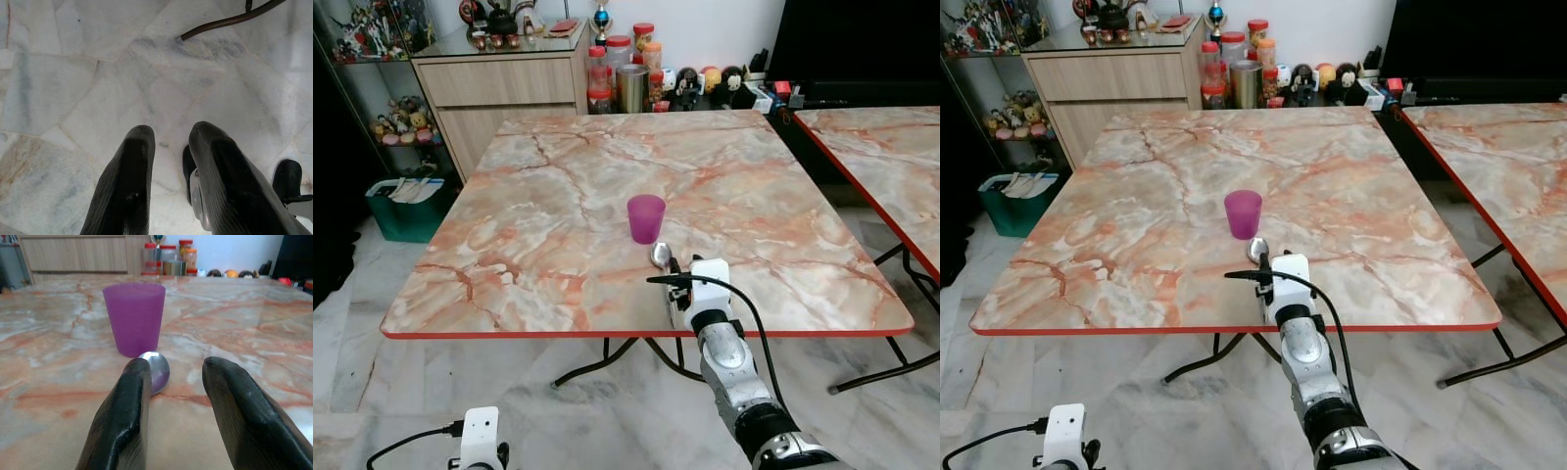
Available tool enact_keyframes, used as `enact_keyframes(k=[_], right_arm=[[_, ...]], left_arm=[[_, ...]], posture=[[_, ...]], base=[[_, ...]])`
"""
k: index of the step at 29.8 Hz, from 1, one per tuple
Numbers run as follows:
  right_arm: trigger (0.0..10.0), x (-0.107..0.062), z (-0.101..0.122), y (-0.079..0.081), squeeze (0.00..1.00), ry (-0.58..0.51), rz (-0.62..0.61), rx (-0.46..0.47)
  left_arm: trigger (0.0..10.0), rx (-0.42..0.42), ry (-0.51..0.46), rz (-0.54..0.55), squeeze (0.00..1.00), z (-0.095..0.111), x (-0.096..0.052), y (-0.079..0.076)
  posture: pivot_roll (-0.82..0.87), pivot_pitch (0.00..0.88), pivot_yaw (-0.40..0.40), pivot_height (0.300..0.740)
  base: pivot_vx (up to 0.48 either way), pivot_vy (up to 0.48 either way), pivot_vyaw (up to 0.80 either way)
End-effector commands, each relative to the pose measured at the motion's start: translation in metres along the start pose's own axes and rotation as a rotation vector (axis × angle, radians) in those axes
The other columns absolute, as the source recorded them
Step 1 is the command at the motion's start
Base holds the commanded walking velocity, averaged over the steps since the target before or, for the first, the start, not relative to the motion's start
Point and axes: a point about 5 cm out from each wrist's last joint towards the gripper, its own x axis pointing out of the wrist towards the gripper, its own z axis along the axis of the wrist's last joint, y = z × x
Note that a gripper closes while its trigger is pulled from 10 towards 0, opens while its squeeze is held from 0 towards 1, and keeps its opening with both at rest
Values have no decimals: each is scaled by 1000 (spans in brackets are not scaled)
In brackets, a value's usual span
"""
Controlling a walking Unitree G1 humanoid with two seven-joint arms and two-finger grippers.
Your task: Setting the table
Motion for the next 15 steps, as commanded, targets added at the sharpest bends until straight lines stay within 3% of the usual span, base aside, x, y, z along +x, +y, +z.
enact_keyframes(k=[1, 8, 15], right_arm=[[10000, 6, 5, 5, 0, 16, 13, 13], [10000, 21, 24, 10, 0, 14, 34, 32], [10000, 23, 24, 13, 0, 47, 49, 33]], left_arm=[[10000, -5, 10, 7, 0, 0, 0, 3], [10000, -7, 12, 7, 0, 0, 0, 3], [10000, -10, 16, 10, 0, -2, 0, 3]], posture=[[11, 0, 29, 719], [16, 0, 26, 719], [16, 0, 26, 719]], base=[[0, 0, 0], [0, 0, 0], [0, 0, 0]])
